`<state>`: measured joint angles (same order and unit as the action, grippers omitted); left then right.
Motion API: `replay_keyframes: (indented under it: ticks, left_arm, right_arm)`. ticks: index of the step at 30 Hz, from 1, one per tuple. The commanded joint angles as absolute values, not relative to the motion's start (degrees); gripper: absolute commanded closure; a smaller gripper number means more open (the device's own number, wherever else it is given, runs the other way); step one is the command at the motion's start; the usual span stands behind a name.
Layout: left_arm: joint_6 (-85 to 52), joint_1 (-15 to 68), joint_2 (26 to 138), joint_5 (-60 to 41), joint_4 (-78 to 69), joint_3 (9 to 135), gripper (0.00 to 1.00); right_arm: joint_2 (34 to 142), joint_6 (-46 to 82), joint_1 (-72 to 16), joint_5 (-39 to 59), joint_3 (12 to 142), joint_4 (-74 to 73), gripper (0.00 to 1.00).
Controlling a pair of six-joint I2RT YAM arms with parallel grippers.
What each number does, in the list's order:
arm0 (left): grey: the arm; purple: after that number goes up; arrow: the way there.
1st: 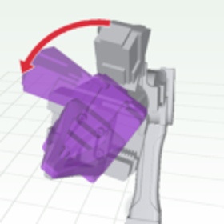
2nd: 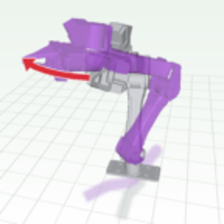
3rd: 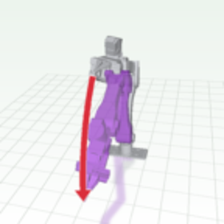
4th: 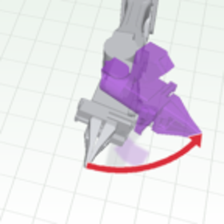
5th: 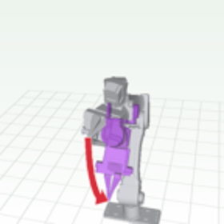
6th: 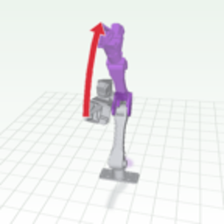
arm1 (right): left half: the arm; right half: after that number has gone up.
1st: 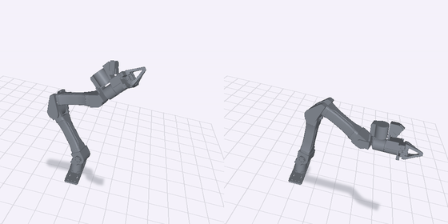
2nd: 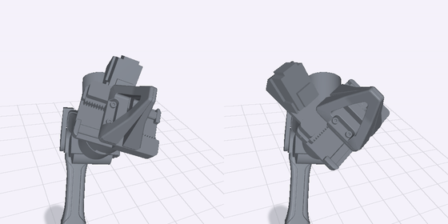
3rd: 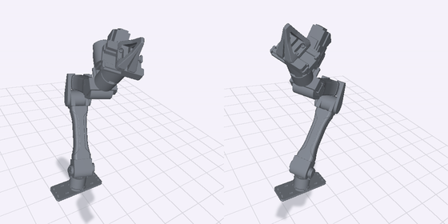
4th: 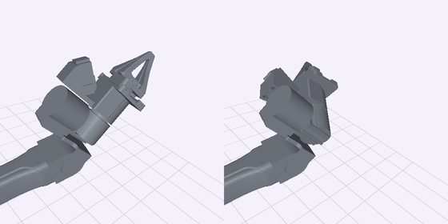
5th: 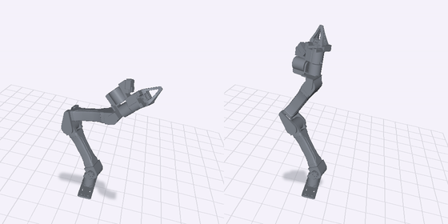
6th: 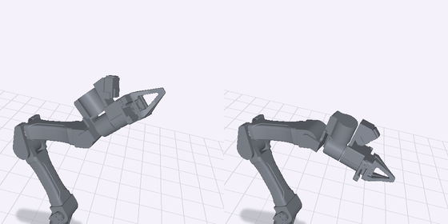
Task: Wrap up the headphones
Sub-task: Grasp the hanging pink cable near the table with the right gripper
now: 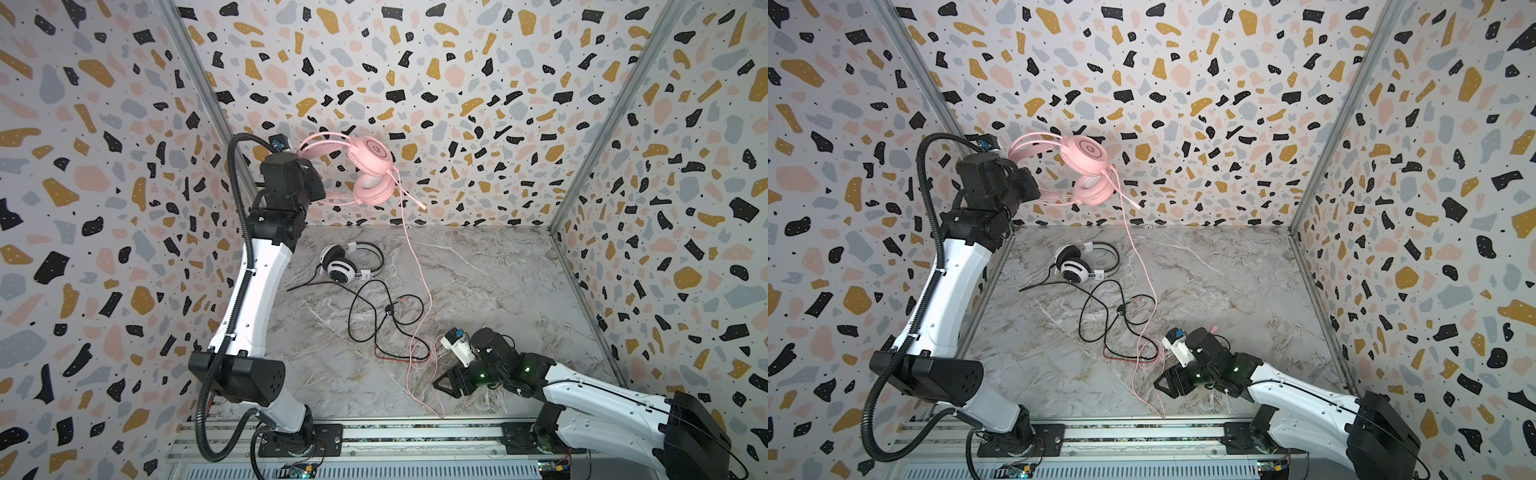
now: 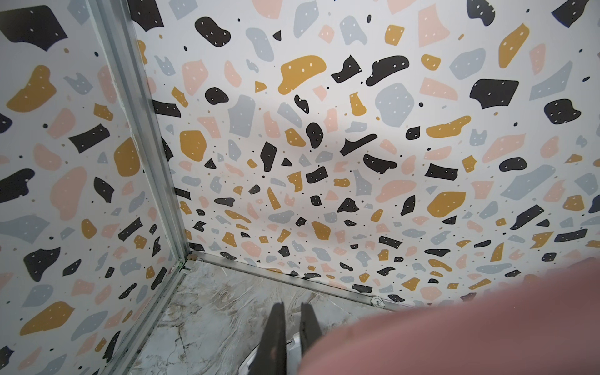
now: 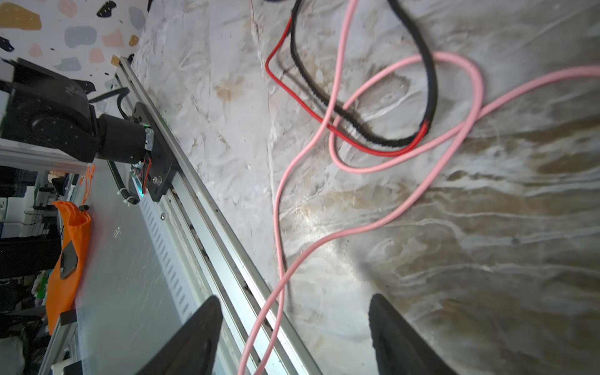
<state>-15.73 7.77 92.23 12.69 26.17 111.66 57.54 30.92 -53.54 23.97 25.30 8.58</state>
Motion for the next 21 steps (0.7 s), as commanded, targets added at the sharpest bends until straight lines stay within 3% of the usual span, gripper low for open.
replay_keyframes:
  ticks: [1,8,11,16,21]
  left_arm:
    - [-17.62,7.87,90.53,11.84,19.99,113.43,1.00]
    - [-18.21,7.91,90.79,10.38,19.61,113.29,1.00]
    - [-18.28,7.91,90.90,10.16,19.35,113.04,1.00]
    - [-18.69,7.91,90.84,10.30,18.19,111.27,1.00]
    - [-21.13,7.91,89.88,11.03,14.64,106.42,1.00]
  right_arm:
    - [57.47,34.66,-56.81,24.01,25.49,5.99,0.27]
    - [61.28,36.09,-61.77,17.64,23.63,6.63,0.27]
    - [63.49,36.33,-62.50,18.51,22.51,3.85,0.33]
    - [64.12,36.31,-64.73,22.40,23.56,-2.46,0.74]
    - [59.22,31.39,-63.98,18.83,30.05,2.56,0.97]
